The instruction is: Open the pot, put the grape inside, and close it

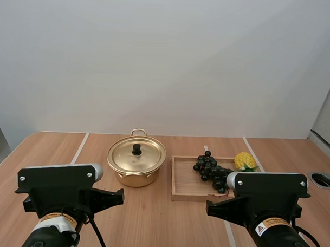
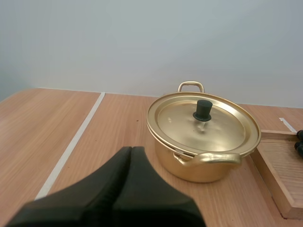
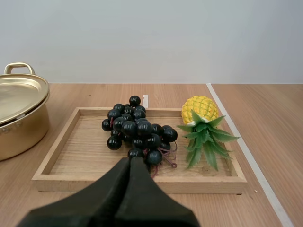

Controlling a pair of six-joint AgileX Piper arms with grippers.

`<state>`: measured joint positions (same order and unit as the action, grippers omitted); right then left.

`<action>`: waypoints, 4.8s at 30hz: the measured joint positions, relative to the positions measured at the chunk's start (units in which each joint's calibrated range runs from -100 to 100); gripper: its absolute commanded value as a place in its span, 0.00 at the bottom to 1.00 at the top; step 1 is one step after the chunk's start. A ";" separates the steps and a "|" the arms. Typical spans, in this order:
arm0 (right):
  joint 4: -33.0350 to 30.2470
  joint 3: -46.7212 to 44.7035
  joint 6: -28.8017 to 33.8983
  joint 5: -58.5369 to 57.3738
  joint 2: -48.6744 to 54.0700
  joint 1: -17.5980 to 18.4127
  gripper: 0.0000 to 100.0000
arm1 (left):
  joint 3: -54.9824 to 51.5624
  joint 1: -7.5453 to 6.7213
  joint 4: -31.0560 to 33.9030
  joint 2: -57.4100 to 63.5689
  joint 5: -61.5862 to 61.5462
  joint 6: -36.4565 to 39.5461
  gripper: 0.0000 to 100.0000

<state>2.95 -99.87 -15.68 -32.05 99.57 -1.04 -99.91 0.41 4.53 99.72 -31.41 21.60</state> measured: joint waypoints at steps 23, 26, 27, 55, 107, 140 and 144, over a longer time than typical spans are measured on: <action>-3.91 0.00 2.13 0.00 0.00 1.84 0.00 | 0.00 0.00 -0.23 0.00 0.16 -4.76 0.00; -3.91 0.00 2.13 0.00 0.00 1.84 0.00 | 0.00 0.00 -0.23 0.00 0.16 -4.76 0.00; -4.01 0.00 2.13 0.00 0.00 1.84 0.00 | 0.00 0.00 -0.23 0.00 0.16 -4.76 0.00; -2.55 -0.13 2.13 3.17 0.00 1.84 0.00 | 0.00 0.00 -2.14 0.00 2.81 -4.05 0.00; -5.00 68.95 2.32 -3.04 -36.91 1.92 0.00 | 60.61 0.00 -2.25 -35.01 -0.75 -9.97 0.00; -5.04 72.90 6.47 -6.29 -40.69 1.92 1.00 | 63.26 0.00 -2.36 -40.58 -6.77 -20.38 1.00; -5.04 72.90 2.63 -11.42 -40.93 1.92 1.00 | 63.39 0.00 -3.43 -44.93 -12.32 -26.05 1.00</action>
<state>-2.09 -26.96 -13.04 -43.47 58.64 0.88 -36.52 0.41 1.10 54.80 -43.73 -4.45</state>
